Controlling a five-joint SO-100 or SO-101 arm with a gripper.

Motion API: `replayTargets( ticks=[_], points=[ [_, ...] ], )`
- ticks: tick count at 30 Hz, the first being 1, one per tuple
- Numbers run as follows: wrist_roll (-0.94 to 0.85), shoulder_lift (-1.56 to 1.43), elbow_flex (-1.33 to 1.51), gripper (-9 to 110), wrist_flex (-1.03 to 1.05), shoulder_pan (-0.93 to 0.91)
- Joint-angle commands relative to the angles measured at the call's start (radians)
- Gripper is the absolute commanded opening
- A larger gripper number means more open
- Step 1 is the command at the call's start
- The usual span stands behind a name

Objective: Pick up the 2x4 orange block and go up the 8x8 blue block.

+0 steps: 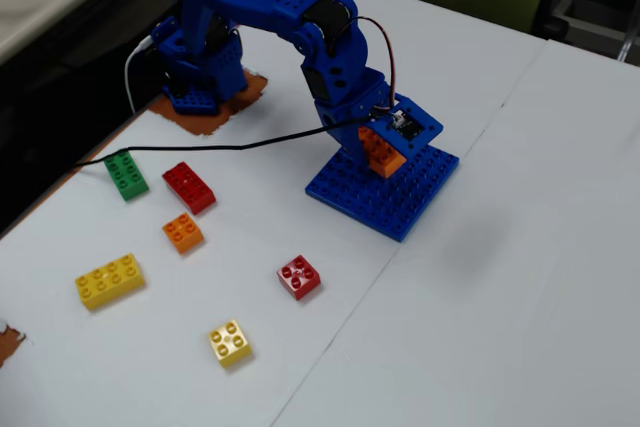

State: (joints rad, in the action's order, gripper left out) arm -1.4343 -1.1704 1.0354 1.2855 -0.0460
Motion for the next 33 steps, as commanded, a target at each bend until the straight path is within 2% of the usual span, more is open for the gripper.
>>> replayTargets(
  ticks=[1,33],
  points=[
    [0.014,-0.031,-0.064,0,-0.003,0.021],
    [-0.052,-0.115,-0.066,0,0.041,0.064]
  ],
)
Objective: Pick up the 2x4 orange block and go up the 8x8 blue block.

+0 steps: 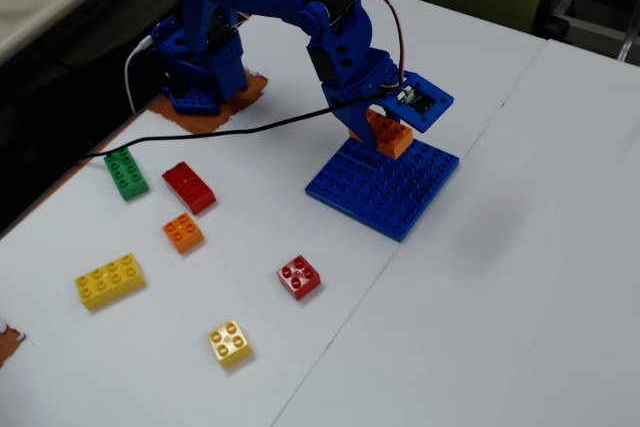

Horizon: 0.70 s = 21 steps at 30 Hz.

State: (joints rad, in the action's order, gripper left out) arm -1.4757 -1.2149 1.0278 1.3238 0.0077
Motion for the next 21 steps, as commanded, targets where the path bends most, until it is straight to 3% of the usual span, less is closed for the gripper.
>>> replayTargets(
  ticks=[1,21],
  points=[
    [-0.011,-0.071,-0.058,0,0.003,0.012],
    [-0.035,-0.067,-0.066,0,-0.002,0.011]
  ],
)
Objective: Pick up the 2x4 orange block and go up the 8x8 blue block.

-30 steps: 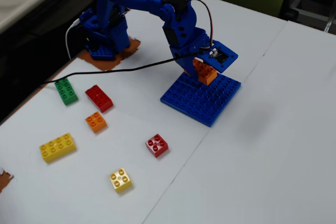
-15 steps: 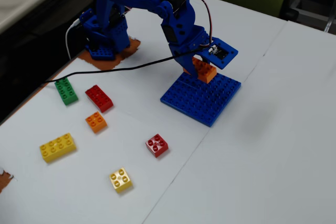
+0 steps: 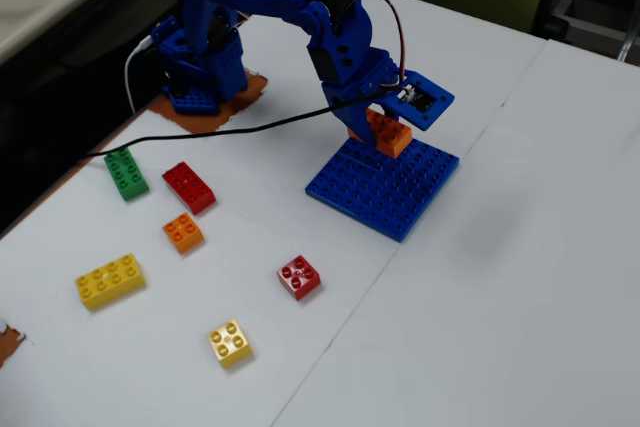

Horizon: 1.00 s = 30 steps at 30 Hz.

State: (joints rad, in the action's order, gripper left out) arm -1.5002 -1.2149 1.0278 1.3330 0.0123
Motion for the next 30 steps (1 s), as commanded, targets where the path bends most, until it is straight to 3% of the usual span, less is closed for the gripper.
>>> replayTargets(
  ticks=[1,30],
  points=[
    [-0.011,-0.067,-0.071,0,-0.011,0.005],
    [-0.044,-0.051,-0.084,0,-0.015,-0.025]
  ],
)
